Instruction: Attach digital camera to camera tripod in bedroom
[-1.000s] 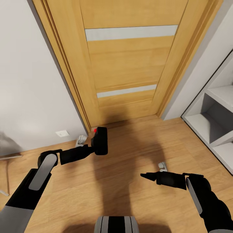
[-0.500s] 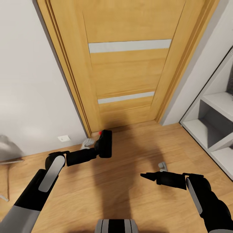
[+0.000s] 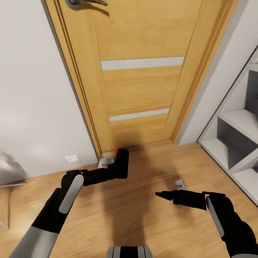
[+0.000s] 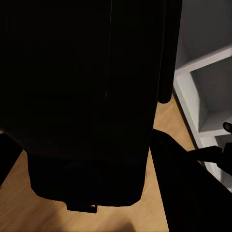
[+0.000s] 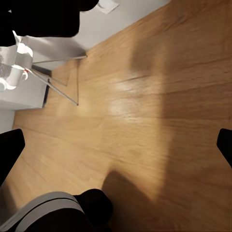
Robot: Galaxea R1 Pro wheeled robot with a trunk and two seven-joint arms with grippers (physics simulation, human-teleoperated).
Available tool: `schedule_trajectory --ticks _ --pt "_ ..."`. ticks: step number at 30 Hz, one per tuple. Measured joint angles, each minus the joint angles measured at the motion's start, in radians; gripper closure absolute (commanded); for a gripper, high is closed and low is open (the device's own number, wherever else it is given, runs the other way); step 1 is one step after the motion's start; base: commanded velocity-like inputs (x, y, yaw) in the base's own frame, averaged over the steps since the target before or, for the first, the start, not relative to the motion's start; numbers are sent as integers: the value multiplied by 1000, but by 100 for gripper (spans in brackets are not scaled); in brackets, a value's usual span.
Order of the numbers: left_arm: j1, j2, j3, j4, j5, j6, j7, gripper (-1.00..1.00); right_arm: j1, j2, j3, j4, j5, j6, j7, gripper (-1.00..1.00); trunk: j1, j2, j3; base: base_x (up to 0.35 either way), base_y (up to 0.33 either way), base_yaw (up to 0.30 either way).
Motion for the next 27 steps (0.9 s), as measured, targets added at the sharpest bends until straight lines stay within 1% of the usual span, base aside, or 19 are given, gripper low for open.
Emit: schedule_trajectory --ticks 13,27 --pt "0 -2 2 1 -2 0 -1 100 0 0 0 0 11 -1 0 -100 -6 3 50 0 0 0" --pt "0 -3 2 3 1 0 -2 100 0 0 2 -1 13 -1 0 -100 -12 6 104 0 0 0"
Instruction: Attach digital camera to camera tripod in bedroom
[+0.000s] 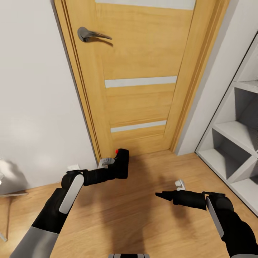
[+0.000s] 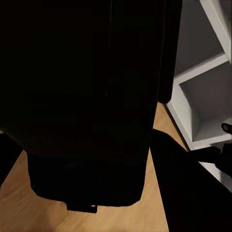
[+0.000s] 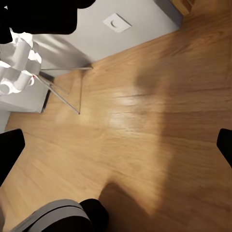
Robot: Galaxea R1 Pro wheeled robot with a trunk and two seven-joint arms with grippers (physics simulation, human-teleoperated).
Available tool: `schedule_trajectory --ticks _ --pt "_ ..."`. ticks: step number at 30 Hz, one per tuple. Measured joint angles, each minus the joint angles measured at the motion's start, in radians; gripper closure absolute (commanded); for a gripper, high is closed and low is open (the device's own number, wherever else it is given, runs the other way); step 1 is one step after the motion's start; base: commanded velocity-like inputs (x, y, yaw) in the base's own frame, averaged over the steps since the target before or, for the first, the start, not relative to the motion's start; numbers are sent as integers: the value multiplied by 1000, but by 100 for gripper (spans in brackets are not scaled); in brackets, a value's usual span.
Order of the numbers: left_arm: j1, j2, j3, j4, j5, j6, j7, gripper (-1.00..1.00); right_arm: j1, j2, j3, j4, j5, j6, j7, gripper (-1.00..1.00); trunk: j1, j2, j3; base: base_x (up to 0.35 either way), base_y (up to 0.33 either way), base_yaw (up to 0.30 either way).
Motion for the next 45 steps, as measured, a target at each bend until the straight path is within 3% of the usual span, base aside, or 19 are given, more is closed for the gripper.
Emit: schedule_trajectory --ticks 45 --pt "0 -2 1 29 2 0 0 100 0 0 0 0 2 1 1 -100 -20 11 174 0 0 0"
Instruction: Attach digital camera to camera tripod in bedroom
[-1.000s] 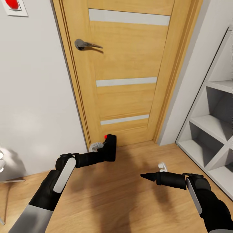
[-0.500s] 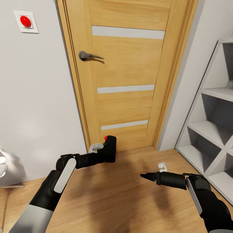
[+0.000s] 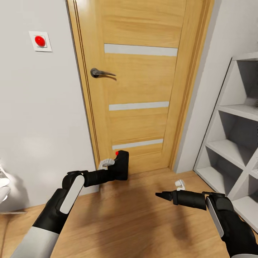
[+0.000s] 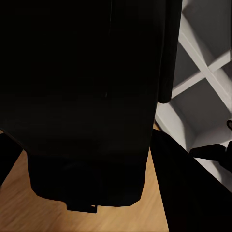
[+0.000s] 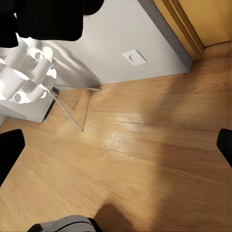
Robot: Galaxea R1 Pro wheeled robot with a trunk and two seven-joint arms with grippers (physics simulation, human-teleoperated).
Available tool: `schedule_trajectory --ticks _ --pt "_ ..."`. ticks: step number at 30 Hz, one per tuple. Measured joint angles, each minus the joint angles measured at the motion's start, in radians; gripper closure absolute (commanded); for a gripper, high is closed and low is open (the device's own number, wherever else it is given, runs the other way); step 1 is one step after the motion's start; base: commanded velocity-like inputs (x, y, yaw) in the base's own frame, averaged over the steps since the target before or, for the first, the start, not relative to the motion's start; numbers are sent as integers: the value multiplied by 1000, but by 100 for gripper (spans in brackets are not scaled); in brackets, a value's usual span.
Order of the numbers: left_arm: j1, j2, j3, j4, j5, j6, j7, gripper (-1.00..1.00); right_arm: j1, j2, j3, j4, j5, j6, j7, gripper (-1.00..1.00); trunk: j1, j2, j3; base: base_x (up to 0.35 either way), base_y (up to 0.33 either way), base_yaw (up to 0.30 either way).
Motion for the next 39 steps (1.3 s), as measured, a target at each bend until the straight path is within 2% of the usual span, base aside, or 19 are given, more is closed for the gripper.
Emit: schedule_trajectory --ticks 18,39 --pt "0 0 -1 0 0 0 0 100 0 0 0 0 0 0 -1 -100 -8 4 70 0 0 0" --pt "0 0 -1 1 -2 0 0 100 0 0 -1 0 0 0 -1 -100 -88 151 136 0 0 0"
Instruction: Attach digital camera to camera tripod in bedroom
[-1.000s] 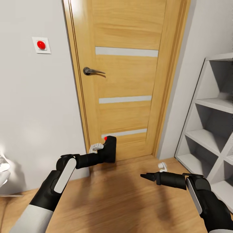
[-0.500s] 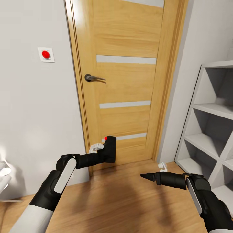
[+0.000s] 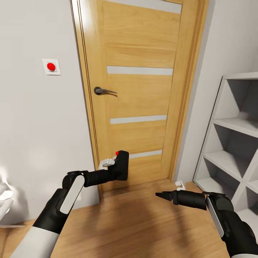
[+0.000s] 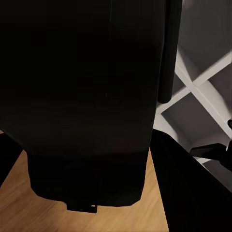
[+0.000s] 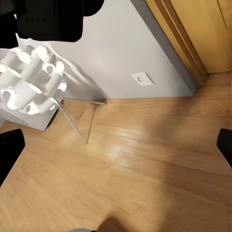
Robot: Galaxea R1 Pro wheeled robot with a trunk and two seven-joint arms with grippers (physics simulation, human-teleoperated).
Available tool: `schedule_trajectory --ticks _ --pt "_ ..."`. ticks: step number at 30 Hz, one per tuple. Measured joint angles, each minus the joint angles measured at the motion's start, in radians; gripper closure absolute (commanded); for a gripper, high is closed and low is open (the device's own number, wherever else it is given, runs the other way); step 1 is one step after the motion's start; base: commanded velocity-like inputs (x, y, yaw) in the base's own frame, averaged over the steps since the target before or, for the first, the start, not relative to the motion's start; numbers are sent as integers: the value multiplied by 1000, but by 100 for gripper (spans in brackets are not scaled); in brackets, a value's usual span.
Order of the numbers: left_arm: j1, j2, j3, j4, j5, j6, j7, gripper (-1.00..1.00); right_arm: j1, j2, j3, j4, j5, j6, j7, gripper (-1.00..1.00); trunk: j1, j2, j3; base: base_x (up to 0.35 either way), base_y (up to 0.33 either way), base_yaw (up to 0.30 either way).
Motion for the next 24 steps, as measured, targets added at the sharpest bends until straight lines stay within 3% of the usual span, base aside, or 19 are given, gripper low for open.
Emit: schedule_trajectory --ticks 24 --pt "0 -4 0 59 3 -1 0 100 0 0 0 0 0 0 0 -100 -92 168 75 0 0 0"
